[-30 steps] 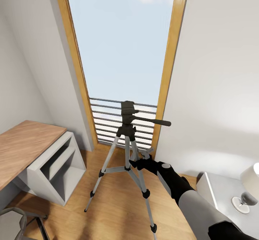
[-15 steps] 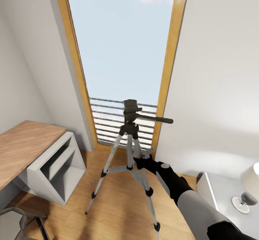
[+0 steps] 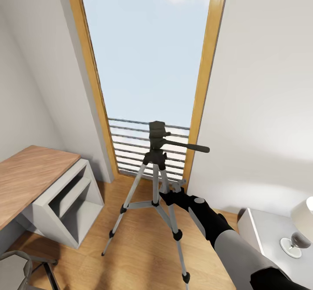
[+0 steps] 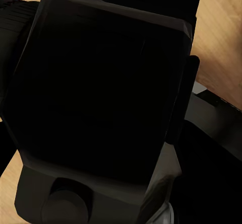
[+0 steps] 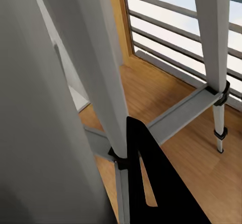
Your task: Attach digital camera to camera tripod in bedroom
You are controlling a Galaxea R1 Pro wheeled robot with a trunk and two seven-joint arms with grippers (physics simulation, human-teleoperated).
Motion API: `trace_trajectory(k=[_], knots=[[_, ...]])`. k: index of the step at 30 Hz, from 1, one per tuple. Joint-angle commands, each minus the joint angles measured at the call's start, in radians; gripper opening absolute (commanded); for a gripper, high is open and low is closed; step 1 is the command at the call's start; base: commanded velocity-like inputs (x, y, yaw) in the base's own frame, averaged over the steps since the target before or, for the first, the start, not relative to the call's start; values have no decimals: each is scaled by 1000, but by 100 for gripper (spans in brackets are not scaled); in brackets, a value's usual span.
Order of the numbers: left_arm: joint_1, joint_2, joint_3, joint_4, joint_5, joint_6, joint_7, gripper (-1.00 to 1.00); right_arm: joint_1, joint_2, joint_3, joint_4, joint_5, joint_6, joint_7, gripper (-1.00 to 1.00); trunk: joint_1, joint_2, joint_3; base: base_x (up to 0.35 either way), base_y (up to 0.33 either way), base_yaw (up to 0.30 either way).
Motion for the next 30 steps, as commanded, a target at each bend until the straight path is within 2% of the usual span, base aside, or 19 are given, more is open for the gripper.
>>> trace_trajectory(k=[1, 14, 18, 20, 22, 23, 24, 25, 26, 27, 29, 30], knots=[[0, 0, -8, -2, 7, -1, 5, -100, -1, 0, 0, -2, -5, 7, 2, -100, 1, -2, -2, 0, 0, 0], [0, 0, -7, -4, 7, -2, 5, -100, -1, 0, 0, -5, 0, -2, 1, -100, 1, -2, -2, 0, 0, 0], [-1, 8, -6, -44, 6, 0, 8, -100, -1, 0, 1, -5, 1, -1, 0, -100, 1, -2, -2, 0, 0, 0], [-1, 23, -7, -100, 6, 8, 10, -100, -1, 0, 1, -5, 1, -1, 0, -100, 1, -2, -2, 0, 0, 0], [-3, 59, -7, -202, -3, 30, 12, -100, -1, -1, 1, -5, 1, 0, 0, -100, 1, -2, -2, 0, 0, 0], [-5, 98, -6, -327, -33, 113, 14, -100, -1, -1, 1, -5, 2, -1, 1, -100, 1, -2, -2, 0, 0, 0], [-7, 114, -5, -394, -52, 179, 17, -100, -1, -1, 2, -5, 2, -1, 1, -100, 1, -2, -2, 0, 0, 0], [-8, 121, -4, -427, -60, 215, 21, -100, -1, -1, 2, -5, 2, -1, 1, -100, 1, -2, -2, 0, 0, 0], [-10, 133, -2, -493, -73, 286, 34, -100, -1, -2, 2, -5, 2, -1, 2, -100, 1, -2, -2, 0, 0, 0], [-11, 137, 0, -525, -78, 319, 45, -100, -1, -2, 3, -4, 2, -1, 2, -100, 1, -2, -2, 0, 0, 0], [-13, 150, 2, -645, -89, 427, 111, -100, -1, -2, 3, 0, 2, -2, 3, -100, 1, -2, -2, 0, 0, 0], [-15, 155, 4, -731, -92, 482, 178, -100, -1, -2, 3, 1, 2, -2, 3, -100, 1, -2, -2, 0, 0, 0]])
